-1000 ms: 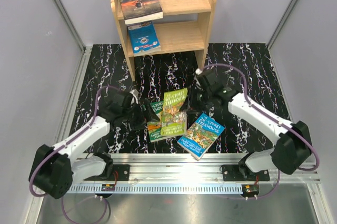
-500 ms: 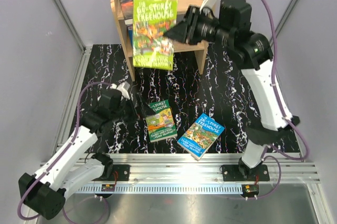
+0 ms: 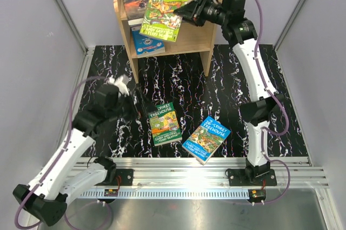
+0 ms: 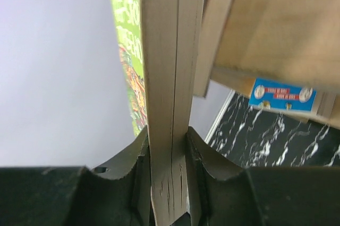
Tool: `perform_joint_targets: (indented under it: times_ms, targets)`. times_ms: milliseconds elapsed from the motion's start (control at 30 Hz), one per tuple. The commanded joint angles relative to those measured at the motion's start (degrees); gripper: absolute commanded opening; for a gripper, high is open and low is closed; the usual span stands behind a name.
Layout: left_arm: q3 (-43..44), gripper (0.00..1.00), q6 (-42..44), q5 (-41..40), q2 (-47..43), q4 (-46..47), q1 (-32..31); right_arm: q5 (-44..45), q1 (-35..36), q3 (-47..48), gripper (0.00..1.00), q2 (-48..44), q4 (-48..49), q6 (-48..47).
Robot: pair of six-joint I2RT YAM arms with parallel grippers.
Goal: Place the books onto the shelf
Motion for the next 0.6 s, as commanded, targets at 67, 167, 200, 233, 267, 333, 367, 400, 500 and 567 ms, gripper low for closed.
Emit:
perform_joint_targets:
  times_ms: [67,167,200,233,267,333,367,400,500,567]
  targets:
    - [32.3,0.99,10.2,-3.1,9.9,0.7,0.0,-5.9,1.2,-14.3,0.00,-19.0,11.9,-2.1]
    - [49.5,0.99,15.3,-2.5,19.2,-4.2,0.6,-6.5,1.1,-18.8,0.00,-23.4,8.1,-3.6]
    - [52.7,0.99,15.7,-2.0,21.1,-4.6,0.9,-6.8,1.1,-20.2,0.00,-24.5,7.8,-3.8]
    - [55.2,0.99,15.9,-1.4,22.8,-4.8,1.0,-6.7,1.1,-21.9,0.00,-27.0,7.8,-3.9]
    - [58.5,0.99,16.2,0.6,25.7,-4.4,1.1,-6.7,1.1,-25.6,0.00,-28.3,8.5,-3.9]
    - [59.3,0.99,15.6,2.2,27.7,-3.6,1.1,-6.2,1.1,-29.4,0.00,-32.4,9.5,-3.7]
    - [58.6,0.99,14.3,3.8,28.3,-2.8,1.1,-6.1,1.1,-31.0,0.00,-33.6,10.0,-3.1]
    - [56.1,0.99,13.6,4.6,28.2,-0.4,1.2,-6.4,1.1,-33.8,0.00,-34.7,11.2,-2.5]
    - [49.6,0.98,10.2,6.7,26.1,6.2,1.1,-6.9,1.1,-37.6,0.00,-37.9,12.9,-0.6]
    - [47.1,0.91,7.8,8.8,24.9,9.8,1.1,-7.1,1.1,-40.3,0.00,-39.9,14.0,0.9]
